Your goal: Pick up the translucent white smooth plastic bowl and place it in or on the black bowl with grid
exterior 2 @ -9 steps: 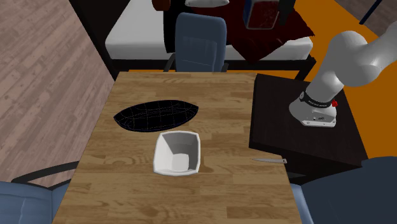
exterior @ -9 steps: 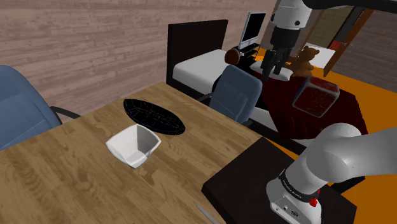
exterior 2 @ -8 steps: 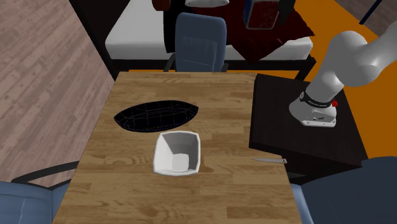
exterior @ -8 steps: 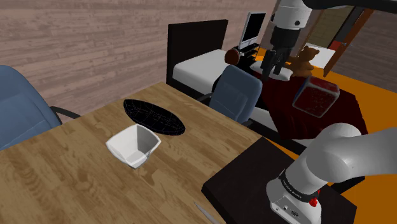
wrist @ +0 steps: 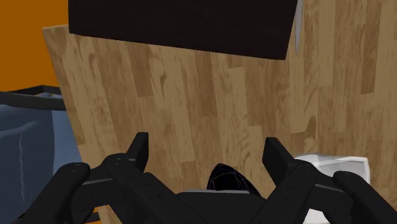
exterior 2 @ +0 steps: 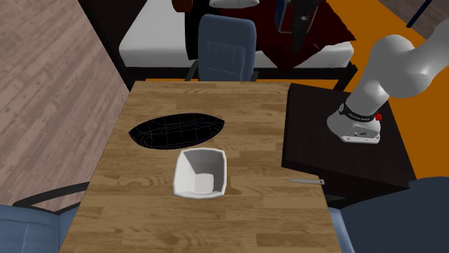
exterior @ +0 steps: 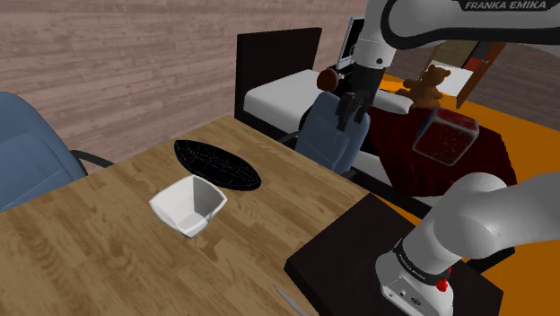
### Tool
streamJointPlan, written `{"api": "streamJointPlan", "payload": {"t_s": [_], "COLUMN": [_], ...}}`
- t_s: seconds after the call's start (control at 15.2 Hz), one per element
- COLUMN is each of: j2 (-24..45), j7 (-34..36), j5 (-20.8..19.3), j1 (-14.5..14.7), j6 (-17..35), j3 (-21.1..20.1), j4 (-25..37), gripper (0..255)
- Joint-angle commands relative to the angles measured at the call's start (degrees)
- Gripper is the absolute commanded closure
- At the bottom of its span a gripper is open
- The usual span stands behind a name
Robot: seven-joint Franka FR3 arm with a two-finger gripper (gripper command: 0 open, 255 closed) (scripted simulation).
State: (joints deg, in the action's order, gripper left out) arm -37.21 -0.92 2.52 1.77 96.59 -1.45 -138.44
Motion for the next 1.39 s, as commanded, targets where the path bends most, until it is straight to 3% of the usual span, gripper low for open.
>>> {"api": "streamJointPlan", "payload": {"t_s": [0.0,0.66,1.32], "j2": [2.6,18.8,38.5], "j7": [0.0,-1.8,-6.5], "j5": [1.5,9.4,18.7], "j1": [0.7,4.9,8.9], "j6": [4.4,23.5,38.1], "j3": [-0.3,-2.0,-4.4], "j4": [-1.3,-2.2,5.1], "gripper": [0,0,0]}}
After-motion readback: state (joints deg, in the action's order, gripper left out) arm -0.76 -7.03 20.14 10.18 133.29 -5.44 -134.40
